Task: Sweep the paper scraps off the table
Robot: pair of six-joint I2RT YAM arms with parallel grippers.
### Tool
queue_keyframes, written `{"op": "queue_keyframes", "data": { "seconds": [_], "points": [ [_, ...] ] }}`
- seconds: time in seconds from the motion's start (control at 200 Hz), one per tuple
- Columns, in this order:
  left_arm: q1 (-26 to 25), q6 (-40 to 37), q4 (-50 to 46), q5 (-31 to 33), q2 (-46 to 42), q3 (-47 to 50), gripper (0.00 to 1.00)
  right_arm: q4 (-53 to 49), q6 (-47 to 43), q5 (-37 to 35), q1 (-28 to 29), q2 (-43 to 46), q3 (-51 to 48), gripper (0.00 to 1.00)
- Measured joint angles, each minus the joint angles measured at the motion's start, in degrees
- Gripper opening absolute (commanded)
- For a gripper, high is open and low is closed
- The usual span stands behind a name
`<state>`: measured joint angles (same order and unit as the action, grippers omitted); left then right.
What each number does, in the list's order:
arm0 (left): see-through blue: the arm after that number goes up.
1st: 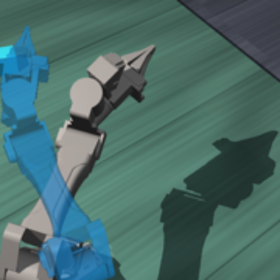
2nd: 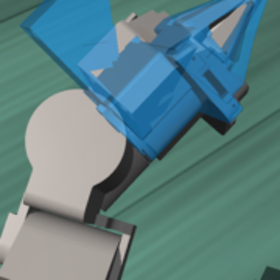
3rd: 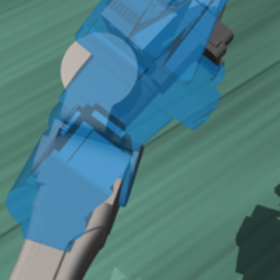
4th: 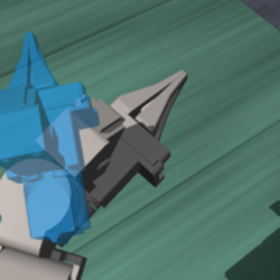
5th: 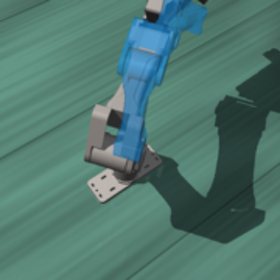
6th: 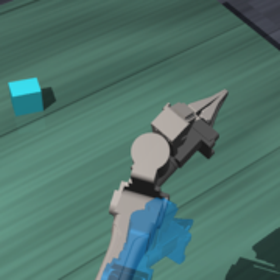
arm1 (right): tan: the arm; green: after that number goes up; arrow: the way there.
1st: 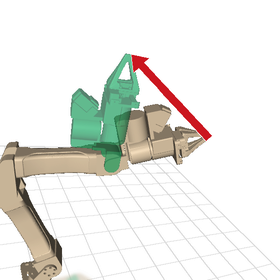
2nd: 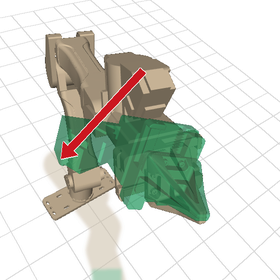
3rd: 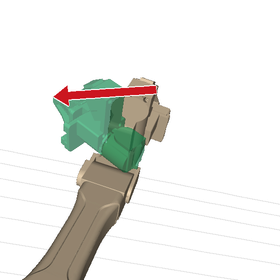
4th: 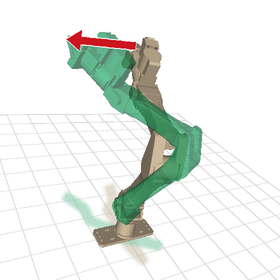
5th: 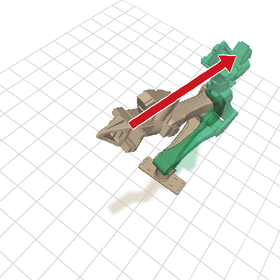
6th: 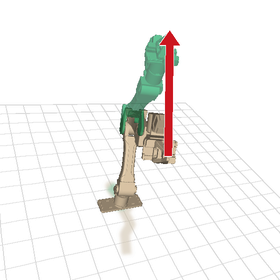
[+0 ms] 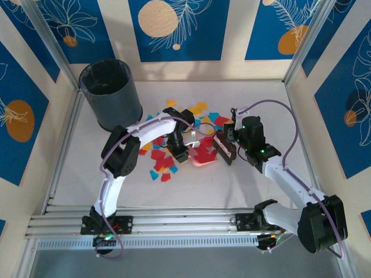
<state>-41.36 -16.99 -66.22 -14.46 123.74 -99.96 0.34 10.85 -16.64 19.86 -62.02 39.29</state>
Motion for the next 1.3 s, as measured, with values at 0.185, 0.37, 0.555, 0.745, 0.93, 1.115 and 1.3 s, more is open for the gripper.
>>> {"op": "queue_keyframes", "data": {
  "seconds": [0.185, 0.37, 0.555, 0.745, 0.93, 1.115, 1.3],
  "points": [
    [-0.15, 0.04, 0.24, -0.04, 0.00, 0.02, 0.00, -2.54, 1.07, 0.46, 0.31, 1.95, 0.00, 0.00],
    [-0.11, 0.76, 1.07, 1.01, -0.02, 0.59, 0.00, -4.83, 1.22, -1.44, 0.68, 6.34, 0.00, 0.00],
    [0.00, 1.75, 1.33, 1.68, -0.07, 0.61, 0.00, -4.66, 1.01, -5.07, 0.66, 8.13, 0.13, 0.00],
    [0.00, 1.95, 1.77, 2.25, -0.46, 1.07, 0.00, -2.25, 0.13, -9.09, 0.61, 6.19, 0.13, 0.00],
    [0.00, 1.95, 1.75, 2.25, -0.46, 1.07, 0.00, 3.39, -0.90, -11.10, 0.15, 0.28, 0.28, 0.00],
    [0.00, 1.92, 1.90, 2.25, -0.46, 1.07, 0.00, 4.26, -0.94, -8.96, -0.09, -5.05, 2.56, 0.00],
    [0.00, 1.92, 1.92, 2.23, -0.46, 1.07, 0.00, 4.20, -0.90, -4.66, -0.02, -5.70, 2.73, 0.00]
  ]
}}
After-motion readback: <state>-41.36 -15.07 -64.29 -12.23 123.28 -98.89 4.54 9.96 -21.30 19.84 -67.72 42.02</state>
